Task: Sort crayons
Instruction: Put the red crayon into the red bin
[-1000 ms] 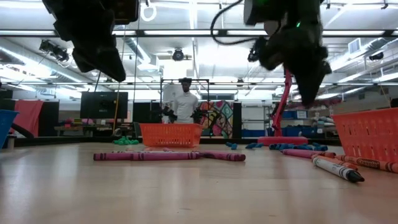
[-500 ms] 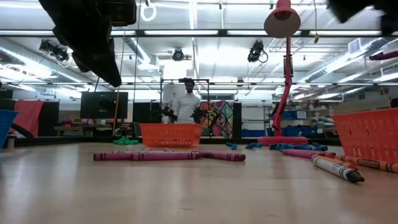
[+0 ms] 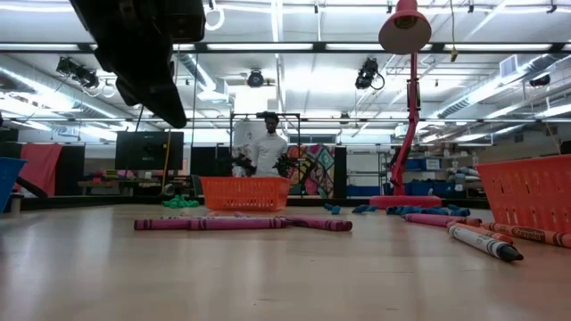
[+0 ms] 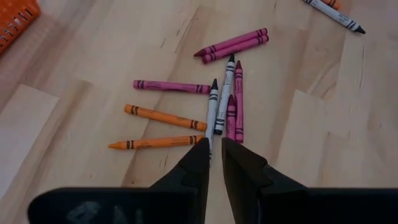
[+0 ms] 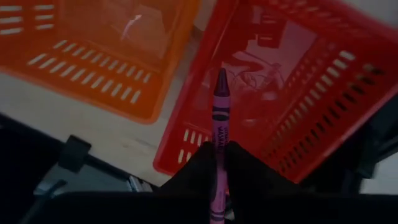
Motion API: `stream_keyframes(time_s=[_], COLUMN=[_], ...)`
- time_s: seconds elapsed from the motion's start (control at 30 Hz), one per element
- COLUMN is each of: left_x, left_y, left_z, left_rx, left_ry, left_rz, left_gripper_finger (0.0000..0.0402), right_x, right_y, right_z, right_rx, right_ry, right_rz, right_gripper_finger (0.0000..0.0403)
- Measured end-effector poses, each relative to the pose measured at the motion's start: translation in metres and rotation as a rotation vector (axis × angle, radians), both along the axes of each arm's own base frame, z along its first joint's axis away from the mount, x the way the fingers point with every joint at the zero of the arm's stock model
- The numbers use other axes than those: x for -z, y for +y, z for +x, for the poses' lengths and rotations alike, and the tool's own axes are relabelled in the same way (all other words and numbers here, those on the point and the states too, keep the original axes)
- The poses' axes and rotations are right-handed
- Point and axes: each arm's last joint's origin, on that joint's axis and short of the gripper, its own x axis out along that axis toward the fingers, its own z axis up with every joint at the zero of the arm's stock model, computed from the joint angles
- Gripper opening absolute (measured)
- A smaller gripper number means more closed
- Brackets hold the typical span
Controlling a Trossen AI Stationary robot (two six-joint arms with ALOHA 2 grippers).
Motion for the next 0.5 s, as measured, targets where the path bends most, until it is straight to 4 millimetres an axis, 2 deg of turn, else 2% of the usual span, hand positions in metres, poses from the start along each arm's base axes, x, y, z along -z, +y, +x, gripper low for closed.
stream_keyframes(time_s=[0.13, 0.3, 0.4, 0.5], left_x=[0.0, 0.0, 0.0, 0.0], left_y=[0.0, 0.0, 0.0, 0.0], left_z=[0.0, 0.0, 0.0, 0.0], left_rx=[0.0, 0.001, 0.001, 0.0], left_ry=[0.0, 0.001, 0.0, 0.0], left_rz=[0.0, 0.0, -0.001, -0.001], left_gripper_finger=[0.0052, 0.0052, 0.0052, 0.0052], right_x=[0.009, 0.01, 0.002, -0.016], right_y=[0.002, 0.002, -0.002, -0.01], right_z=[-0.002, -0.004, -0.002, 0.006], right_rx=[0.024, 0.009, 0.021, 0.057], right_ry=[-0.007, 0.013, 0.002, -0.091], right_rz=[0.018, 0.038, 0.073, 0.074], right_gripper_finger=[0.0073, 0.0111, 0.0121, 0.0122])
